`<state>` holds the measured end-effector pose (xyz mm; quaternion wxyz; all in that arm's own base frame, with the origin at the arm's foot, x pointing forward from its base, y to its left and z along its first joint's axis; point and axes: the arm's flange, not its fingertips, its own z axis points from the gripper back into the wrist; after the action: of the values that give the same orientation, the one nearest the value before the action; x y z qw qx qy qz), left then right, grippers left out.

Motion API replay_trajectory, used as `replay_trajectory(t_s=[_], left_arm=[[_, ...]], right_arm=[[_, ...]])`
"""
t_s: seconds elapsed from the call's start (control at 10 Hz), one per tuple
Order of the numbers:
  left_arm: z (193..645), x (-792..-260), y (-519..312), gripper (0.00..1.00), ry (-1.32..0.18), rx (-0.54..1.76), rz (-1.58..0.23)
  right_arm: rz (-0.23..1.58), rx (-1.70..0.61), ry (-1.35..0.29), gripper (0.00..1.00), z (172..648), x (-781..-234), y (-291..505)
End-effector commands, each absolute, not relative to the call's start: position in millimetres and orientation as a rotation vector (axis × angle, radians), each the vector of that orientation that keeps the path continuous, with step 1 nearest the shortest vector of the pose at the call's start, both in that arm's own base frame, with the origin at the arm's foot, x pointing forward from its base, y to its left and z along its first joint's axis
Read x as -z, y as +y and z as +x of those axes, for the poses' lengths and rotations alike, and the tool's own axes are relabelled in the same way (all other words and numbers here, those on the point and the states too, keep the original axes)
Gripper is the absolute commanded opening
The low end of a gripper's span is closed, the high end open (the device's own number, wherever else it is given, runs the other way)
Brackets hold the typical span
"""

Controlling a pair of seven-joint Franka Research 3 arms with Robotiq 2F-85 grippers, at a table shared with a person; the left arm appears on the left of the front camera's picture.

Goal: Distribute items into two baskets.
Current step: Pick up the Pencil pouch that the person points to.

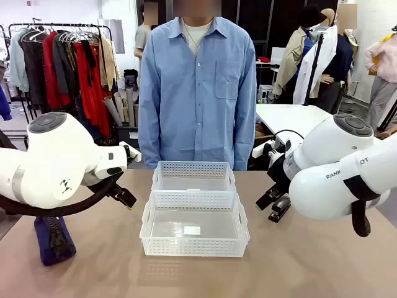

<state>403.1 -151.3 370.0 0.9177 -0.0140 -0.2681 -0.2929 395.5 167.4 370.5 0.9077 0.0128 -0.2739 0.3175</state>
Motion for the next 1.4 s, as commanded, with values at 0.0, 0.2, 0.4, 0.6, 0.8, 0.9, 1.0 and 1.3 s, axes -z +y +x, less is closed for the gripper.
replay_trajectory(t_s=[0.0, 0.2, 0.4, 0.6, 0.8, 0.9, 1.0, 1.3], left_arm=[[403, -370, -151, 1.00, -0.552, 0.602, -0.029], [403, -370, -151, 1.00, -0.552, 0.602, -0.029], [403, -370, -151, 1.00, -0.552, 0.602, -0.029], [403, -370, -151, 1.00, -0.552, 0.602, -0.029], [403, -370, -151, 1.00, -0.552, 0.602, -0.029], [403, -370, -151, 1.00, -0.552, 0.602, -0.029], [403, -370, -151, 1.00, -0.552, 0.602, -0.029], [402, -381, -147, 1.00, -0.535, 0.572, 0.005]], right_arm=[[0.026, -0.655, -0.565, 1.00, 395, -371, 167], [0.026, -0.655, -0.565, 1.00, 395, -371, 167], [0.026, -0.655, -0.565, 1.00, 395, -371, 167], [0.026, -0.655, -0.565, 1.00, 395, -371, 167], [0.026, -0.655, -0.565, 1.00, 395, -371, 167], [0.026, -0.655, -0.565, 1.00, 395, -371, 167], [0.026, -0.655, -0.565, 1.00, 395, -371, 167], [0.046, -0.614, -0.589, 1.00, 396, -380, 159]])
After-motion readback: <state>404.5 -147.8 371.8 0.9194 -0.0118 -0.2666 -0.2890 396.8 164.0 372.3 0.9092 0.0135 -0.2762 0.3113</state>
